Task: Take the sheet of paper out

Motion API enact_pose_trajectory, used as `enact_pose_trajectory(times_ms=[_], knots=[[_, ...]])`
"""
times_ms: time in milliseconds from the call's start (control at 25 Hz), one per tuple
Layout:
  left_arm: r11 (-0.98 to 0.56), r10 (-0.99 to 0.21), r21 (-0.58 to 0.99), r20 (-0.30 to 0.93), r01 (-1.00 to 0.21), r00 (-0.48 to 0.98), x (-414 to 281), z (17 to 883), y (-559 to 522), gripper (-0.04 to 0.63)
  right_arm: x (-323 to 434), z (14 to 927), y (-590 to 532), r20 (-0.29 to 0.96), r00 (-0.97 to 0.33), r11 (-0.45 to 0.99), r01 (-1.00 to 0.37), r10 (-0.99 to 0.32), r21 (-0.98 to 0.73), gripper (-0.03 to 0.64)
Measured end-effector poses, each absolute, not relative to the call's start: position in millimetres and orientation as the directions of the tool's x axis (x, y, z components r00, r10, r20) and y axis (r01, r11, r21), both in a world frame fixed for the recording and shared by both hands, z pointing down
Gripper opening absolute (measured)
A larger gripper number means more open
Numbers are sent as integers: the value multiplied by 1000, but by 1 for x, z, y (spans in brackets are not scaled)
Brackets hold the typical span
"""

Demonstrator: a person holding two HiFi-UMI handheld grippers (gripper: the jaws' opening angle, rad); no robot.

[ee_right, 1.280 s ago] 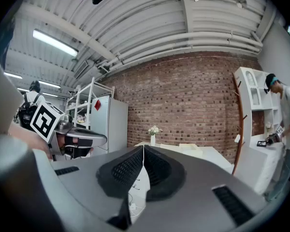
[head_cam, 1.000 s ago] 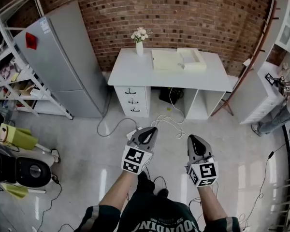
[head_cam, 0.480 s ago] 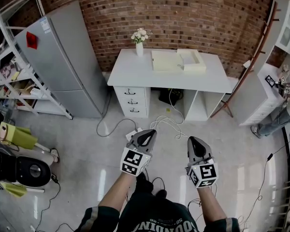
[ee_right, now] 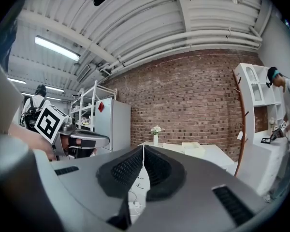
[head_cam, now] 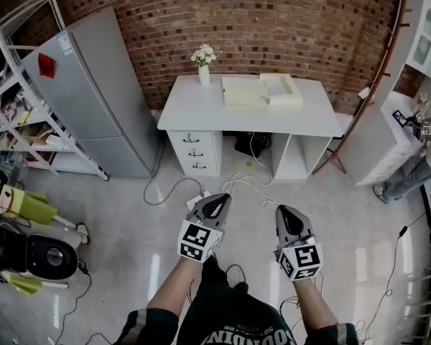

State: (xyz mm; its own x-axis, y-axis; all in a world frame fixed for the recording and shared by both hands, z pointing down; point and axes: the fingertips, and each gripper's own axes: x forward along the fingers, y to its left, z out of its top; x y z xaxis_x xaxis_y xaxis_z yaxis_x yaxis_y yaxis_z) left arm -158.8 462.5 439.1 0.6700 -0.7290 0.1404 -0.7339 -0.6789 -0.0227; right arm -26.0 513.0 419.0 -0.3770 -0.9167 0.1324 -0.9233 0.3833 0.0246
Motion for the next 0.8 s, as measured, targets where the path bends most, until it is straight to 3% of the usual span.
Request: enact_pose_trajectory(times_ms=[800], knots=[[-700,-709,-40,150,-713,689,-138,444,428,11,-14,424,480,128,-374,378,-926,-919,8,69]])
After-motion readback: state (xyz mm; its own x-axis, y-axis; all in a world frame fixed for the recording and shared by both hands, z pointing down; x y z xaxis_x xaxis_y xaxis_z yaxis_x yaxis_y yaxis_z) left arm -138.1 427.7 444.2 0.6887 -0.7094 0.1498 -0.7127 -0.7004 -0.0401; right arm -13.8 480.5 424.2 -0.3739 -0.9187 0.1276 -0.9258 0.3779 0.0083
